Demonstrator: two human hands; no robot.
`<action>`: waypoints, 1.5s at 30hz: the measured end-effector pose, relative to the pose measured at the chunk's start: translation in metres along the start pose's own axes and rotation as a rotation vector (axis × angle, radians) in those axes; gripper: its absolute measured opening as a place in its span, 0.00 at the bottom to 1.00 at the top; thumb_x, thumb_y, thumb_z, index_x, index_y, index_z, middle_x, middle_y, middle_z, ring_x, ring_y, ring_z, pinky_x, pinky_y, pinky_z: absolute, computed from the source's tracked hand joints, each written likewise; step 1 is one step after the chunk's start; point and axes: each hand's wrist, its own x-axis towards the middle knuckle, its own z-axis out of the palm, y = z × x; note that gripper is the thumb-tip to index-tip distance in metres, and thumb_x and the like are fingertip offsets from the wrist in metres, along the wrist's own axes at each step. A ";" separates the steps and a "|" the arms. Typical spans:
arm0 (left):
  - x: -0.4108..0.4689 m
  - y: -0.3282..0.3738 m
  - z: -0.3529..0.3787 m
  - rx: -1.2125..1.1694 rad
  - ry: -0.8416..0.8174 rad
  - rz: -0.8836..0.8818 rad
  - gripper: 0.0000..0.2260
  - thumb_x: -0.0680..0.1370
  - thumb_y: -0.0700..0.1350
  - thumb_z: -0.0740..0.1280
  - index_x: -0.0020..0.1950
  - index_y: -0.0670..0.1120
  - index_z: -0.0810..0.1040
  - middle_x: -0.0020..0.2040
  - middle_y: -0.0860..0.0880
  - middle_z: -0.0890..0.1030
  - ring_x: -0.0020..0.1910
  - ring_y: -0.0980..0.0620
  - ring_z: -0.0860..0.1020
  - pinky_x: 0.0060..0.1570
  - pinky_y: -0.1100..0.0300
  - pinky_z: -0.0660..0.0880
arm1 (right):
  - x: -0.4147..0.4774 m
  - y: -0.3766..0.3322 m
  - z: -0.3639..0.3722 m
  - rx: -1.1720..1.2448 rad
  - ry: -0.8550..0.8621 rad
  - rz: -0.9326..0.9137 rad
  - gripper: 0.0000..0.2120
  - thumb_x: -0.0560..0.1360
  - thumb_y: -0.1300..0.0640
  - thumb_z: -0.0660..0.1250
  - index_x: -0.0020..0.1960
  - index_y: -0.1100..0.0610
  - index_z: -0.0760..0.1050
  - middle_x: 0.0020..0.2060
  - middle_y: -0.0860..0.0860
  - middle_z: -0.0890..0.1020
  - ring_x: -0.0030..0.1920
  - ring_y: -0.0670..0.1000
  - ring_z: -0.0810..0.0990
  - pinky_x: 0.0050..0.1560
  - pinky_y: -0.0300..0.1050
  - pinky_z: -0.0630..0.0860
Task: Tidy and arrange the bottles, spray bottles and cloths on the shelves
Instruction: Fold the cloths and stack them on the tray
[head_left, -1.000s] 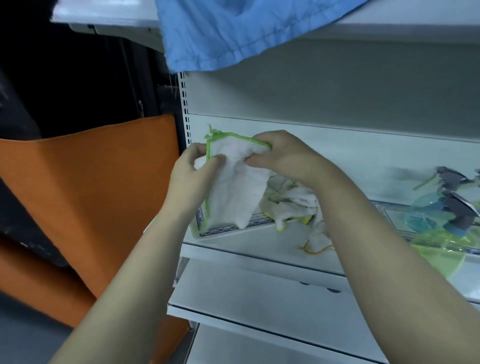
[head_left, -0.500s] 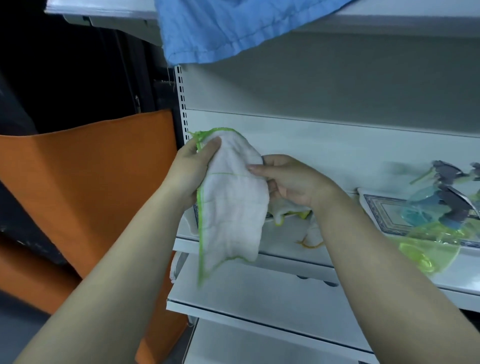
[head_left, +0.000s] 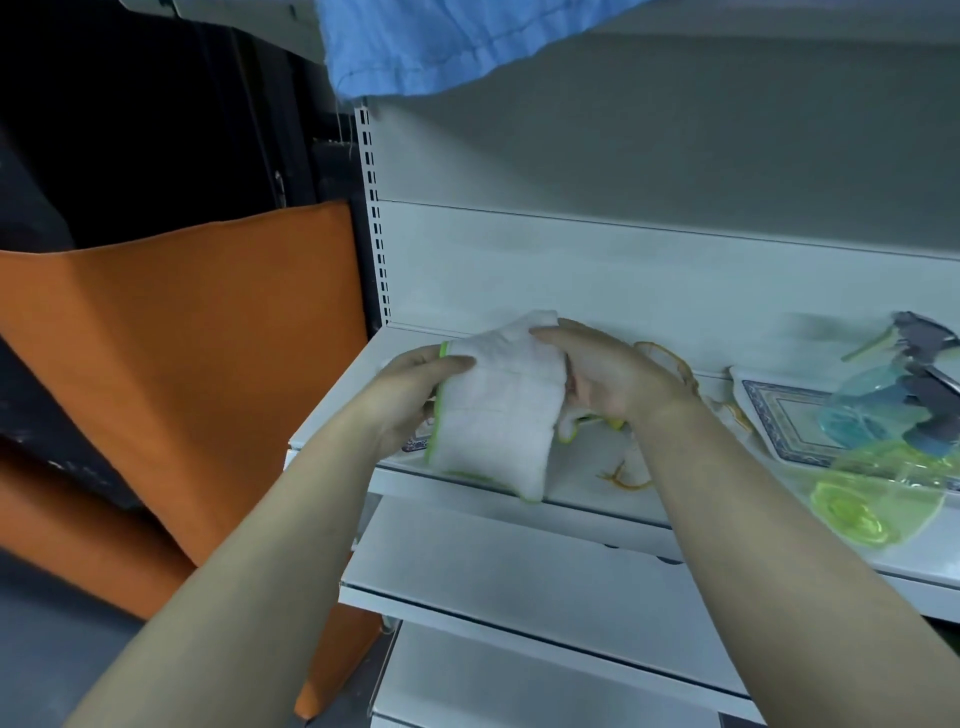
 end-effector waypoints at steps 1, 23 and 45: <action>0.000 0.002 -0.002 0.055 0.006 0.005 0.10 0.77 0.46 0.70 0.55 0.42 0.83 0.53 0.43 0.85 0.49 0.47 0.80 0.50 0.55 0.73 | -0.002 0.000 -0.004 -0.140 -0.019 0.002 0.15 0.78 0.52 0.67 0.62 0.58 0.77 0.43 0.60 0.76 0.36 0.57 0.75 0.31 0.42 0.73; -0.001 0.020 -0.018 0.364 0.314 -0.015 0.11 0.78 0.54 0.69 0.43 0.47 0.79 0.38 0.50 0.81 0.39 0.46 0.81 0.45 0.60 0.74 | 0.021 -0.001 0.025 -0.253 0.233 -0.146 0.16 0.77 0.57 0.67 0.65 0.54 0.74 0.51 0.56 0.82 0.45 0.55 0.83 0.46 0.45 0.82; 0.027 -0.041 -0.028 0.634 0.484 0.170 0.15 0.76 0.43 0.63 0.41 0.65 0.78 0.35 0.55 0.78 0.39 0.48 0.75 0.45 0.56 0.71 | 0.077 0.034 0.044 -0.817 0.351 -0.322 0.21 0.76 0.65 0.59 0.65 0.51 0.76 0.52 0.50 0.81 0.53 0.54 0.78 0.49 0.42 0.73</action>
